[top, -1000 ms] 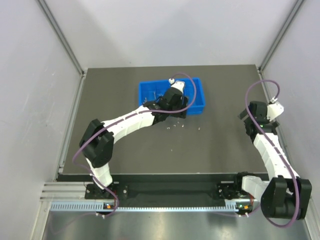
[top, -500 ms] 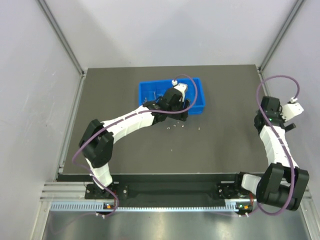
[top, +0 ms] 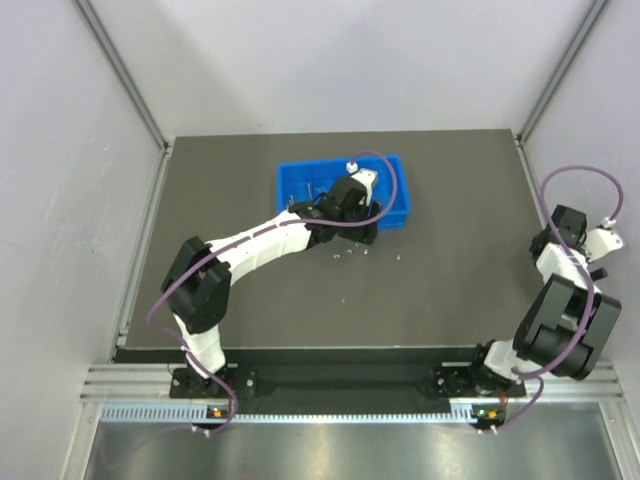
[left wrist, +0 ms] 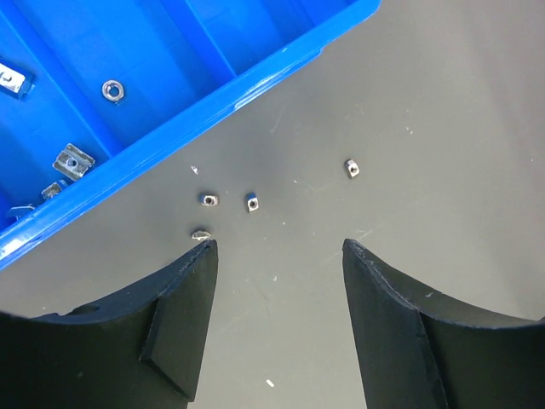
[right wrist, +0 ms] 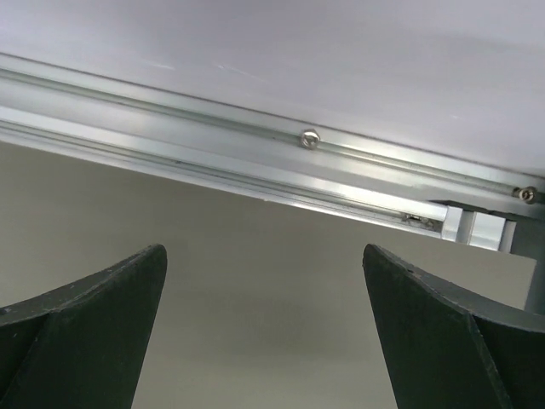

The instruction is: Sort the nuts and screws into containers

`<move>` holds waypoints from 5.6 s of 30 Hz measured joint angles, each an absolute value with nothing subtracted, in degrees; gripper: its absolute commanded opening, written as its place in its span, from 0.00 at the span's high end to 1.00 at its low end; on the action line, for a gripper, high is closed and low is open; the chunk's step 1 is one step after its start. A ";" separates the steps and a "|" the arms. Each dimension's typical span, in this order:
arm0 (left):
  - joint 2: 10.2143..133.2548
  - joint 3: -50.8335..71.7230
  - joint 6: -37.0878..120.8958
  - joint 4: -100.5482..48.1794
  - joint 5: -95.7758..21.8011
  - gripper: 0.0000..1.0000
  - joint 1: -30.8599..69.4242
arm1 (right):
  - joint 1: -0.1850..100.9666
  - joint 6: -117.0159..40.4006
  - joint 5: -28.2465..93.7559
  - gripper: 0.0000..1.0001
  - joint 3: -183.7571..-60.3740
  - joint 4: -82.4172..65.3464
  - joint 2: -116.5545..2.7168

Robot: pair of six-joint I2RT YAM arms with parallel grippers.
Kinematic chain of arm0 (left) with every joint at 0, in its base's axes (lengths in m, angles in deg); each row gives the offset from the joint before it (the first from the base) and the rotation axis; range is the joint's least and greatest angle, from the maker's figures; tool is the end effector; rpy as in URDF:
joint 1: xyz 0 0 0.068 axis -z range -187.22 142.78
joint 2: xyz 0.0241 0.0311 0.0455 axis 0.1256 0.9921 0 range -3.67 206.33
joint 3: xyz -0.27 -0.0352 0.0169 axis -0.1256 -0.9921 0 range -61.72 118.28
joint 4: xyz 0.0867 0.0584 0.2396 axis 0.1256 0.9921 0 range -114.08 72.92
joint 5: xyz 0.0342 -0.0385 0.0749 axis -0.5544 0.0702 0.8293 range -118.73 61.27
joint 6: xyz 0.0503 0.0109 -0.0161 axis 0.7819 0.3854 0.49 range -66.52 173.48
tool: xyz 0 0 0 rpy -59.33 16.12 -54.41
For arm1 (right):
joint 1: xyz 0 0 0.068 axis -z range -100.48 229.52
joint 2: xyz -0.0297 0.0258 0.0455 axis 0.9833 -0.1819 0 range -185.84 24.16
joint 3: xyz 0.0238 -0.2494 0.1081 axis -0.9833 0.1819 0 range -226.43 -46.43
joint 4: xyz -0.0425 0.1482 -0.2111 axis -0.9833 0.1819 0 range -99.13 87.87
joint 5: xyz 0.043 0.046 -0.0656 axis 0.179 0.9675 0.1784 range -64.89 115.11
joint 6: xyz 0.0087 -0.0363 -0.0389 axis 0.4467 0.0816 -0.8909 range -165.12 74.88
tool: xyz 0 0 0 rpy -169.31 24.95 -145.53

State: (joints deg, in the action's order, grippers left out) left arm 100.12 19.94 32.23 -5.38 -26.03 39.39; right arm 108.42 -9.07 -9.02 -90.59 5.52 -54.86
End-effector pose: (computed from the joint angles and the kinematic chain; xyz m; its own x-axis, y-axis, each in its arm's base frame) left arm 0.2866 -0.3007 0.2615 -0.6729 0.1846 -0.7163 0.4909 0.8359 -0.2457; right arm 0.2286 -0.1491 0.2033 -0.1151 0.6200 -0.7761 0.9731 0.2272 0.0372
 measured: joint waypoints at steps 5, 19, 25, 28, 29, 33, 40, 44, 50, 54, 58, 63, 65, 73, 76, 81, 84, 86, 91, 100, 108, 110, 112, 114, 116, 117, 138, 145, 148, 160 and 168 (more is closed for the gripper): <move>100.16 20.16 32.21 -4.57 -26.35 0.35 39.39 | 111.79 -9.75 -5.65 0.07 -89.72 2.97 -58.38; 102.15 21.76 31.70 -2.91 -26.64 0.36 39.39 | 118.08 -12.83 2.57 0.07 -91.12 1.46 -63.41; 102.37 21.76 31.31 -2.93 -27.60 0.36 39.39 | 118.32 -15.47 2.48 0.06 -91.18 0.69 -63.39; 102.39 21.76 31.33 -2.98 -27.86 0.37 39.39 | 118.32 -16.68 2.52 0.05 -91.14 0.69 -63.04; 102.39 21.76 31.33 -3.00 -27.86 0.37 39.39 | 118.24 -17.07 3.25 0.04 -90.94 0.61 -62.42; 102.39 21.76 31.29 -3.02 -28.37 0.39 39.39 | 113.76 -18.10 4.62 0.00 -89.15 -0.97 -56.48; 103.44 21.08 29.32 -3.46 -26.22 0.46 40.46 | 94.78 -19.21 9.37 0.00 -88.67 -0.97 -43.74; 105.71 20.62 25.98 -3.44 -21.92 0.49 41.49 | 90.35 -20.63 14.98 0.00 -87.23 -0.03 -37.25; 108.64 19.14 21.54 -3.41 -15.30 0.51 42.21 | 82.85 -22.60 20.14 0.00 -87.25 1.70 -35.23; 109.91 19.14 19.07 -3.20 -11.19 0.51 42.23 | 80.05 -23.12 21.08 0.00 -87.47 3.21 -35.72; 110.17 18.92 16.60 -2.23 -6.62 0.50 42.23 | 78.30 -23.32 21.32 0.00 -87.73 4.23 -37.07; 110.06 17.04 14.41 -1.03 -2.73 0.50 42.21 | 77.19 -23.56 21.54 0.00 -87.77 4.43 -37.75; 110.06 16.01 13.71 -0.29 -1.94 0.50 42.12 | 77.02 -23.60 21.52 0.00 -87.80 4.50 -37.99; 108.97 13.32 12.23 0.54 -1.26 0.50 41.62 | 76.99 -23.65 21.17 0.00 -87.80 5.04 -38.27; 108.95 12.99 12.27 0.15 -1.61 0.53 41.49 | 76.99 -23.65 20.84 0.00 -87.80 5.07 -38.27; 108.95 12.99 12.23 -0.16 -2.22 0.60 41.25 | 76.99 -23.63 19.99 0.00 -87.80 5.22 -38.27; 108.95 12.88 12.38 -0.51 -2.33 0.66 41.25 | 76.99 -23.65 19.55 0.00 -87.80 5.28 -38.27; 108.95 12.84 12.47 -0.62 -2.40 0.69 41.25 | 76.99 -23.63 19.31 0.00 -87.80 5.37 -38.27; 108.95 12.60 12.95 -1.60 -2.81 0.73 41.25 | 76.99 -23.63 18.94 0.00 -87.80 5.50 -38.27; 108.82 11.68 14.81 -4.20 -2.99 0.84 41.21 | 76.99 -23.63 18.85 0.00 -87.80 5.52 -38.27; 107.04 8.84 16.10 -6.54 -3.84 0.86 41.21 | 76.99 -23.56 18.50 0.00 -87.80 5.98 -38.43; 106.72 8.38 16.16 -6.69 -3.84 0.86 41.21 | 76.99 -23.54 18.39 0.00 -87.80 6.25 -38.53; 106.70 8.32 16.23 -6.93 -3.84 0.85 41.21 | 76.99 -23.54 18.26 0.00 -87.82 6.60 -38.56; 106.70 8.32 16.45 -7.02 -3.84 0.84 41.21 | 76.99 -23.54 18.13 0.00 -87.82 6.77 -38.56; 106.70 8.34 17.02 -6.93 -3.84 0.76 41.18 | 76.99 -23.54 18.02 0.00 -87.82 6.79 -38.60; 106.74 8.36 17.23 -6.87 -3.82 0.73 41.21 | 76.99 -23.54 18.02 0.00 -87.82 6.79 -38.62; 110.26 13.23 20.62 -6.21 -4.04 0.73 38.96 | 76.99 -23.54 17.52 0.00 -88.45 7.29 -39.08; 110.24 13.17 20.34 -6.58 -5.15 0.92 38.96 | 76.99 -23.54 17.21 0.00 -88.60 7.25 -39.12; 110.21 13.17 20.14 -6.61 -5.37 0.99 38.96 | 76.99 -23.52 17.17 0.00 -88.60 7.25 -39.12; 106.61 13.10 22.09 -6.52 -8.69 0.99 39.02 | 76.99 -22.47 16.01 0.00 -89.00 8.43 -40.22; 105.34 23.77 25.67 -10.69 -11.56 0.99 39.02 | 76.99 -21.46 13.34 0.00 -89.63 9.50 -39.74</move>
State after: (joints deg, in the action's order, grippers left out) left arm 105.34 23.77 25.67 -10.69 -11.56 39.02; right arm 76.99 -21.46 13.34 -89.63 9.50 -39.74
